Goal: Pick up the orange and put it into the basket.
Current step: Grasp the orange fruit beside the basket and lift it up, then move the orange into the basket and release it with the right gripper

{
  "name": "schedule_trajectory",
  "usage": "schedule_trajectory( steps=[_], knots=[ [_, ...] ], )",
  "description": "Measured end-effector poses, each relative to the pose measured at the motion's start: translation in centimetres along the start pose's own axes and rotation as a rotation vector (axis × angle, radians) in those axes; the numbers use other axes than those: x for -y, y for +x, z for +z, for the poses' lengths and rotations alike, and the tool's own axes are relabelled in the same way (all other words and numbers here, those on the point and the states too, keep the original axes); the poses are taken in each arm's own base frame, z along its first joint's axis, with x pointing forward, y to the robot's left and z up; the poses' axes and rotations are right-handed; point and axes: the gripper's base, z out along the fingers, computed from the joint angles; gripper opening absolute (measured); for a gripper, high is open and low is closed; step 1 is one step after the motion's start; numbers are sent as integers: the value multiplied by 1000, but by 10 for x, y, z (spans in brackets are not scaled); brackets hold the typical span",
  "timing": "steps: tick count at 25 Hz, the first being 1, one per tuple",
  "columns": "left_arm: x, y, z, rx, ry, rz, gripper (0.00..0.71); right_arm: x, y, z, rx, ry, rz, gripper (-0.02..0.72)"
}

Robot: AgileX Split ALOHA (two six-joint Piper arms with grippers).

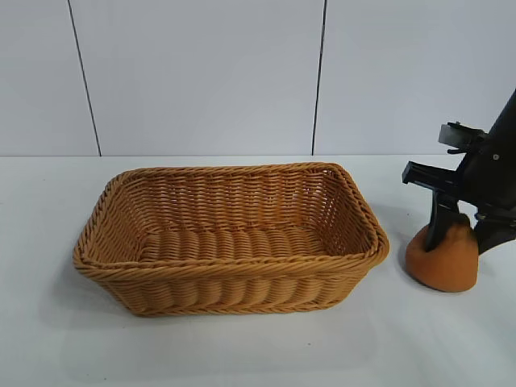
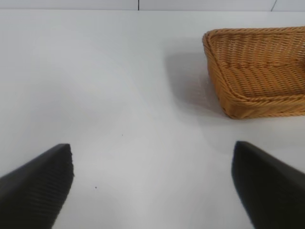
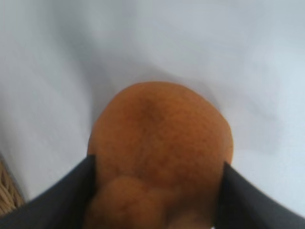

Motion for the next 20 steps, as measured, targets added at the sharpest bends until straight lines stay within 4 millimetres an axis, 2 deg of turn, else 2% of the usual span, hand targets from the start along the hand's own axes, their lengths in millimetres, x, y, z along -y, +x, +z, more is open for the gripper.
schedule_trajectory(
  steps=[1, 2, 6, 14, 20],
  knots=[
    [0, 0, 0, 0, 0, 0, 641, -1, 0, -2, 4, -2, -5, 56],
    [0, 0, 0, 0, 0, 0, 641, -2, 0, -6, 9, -7, -12, 42],
    [0, 0, 0, 0, 0, 0, 641, -7, 1, -31, 60, -21, -47, 43],
    [0, 0, 0, 0, 0, 0, 641, -21, 12, -104, 221, -61, -96, 43],
    [0, 0, 0, 0, 0, 0, 641, -26, 22, -135, 265, -81, -118, 43]
  ],
)
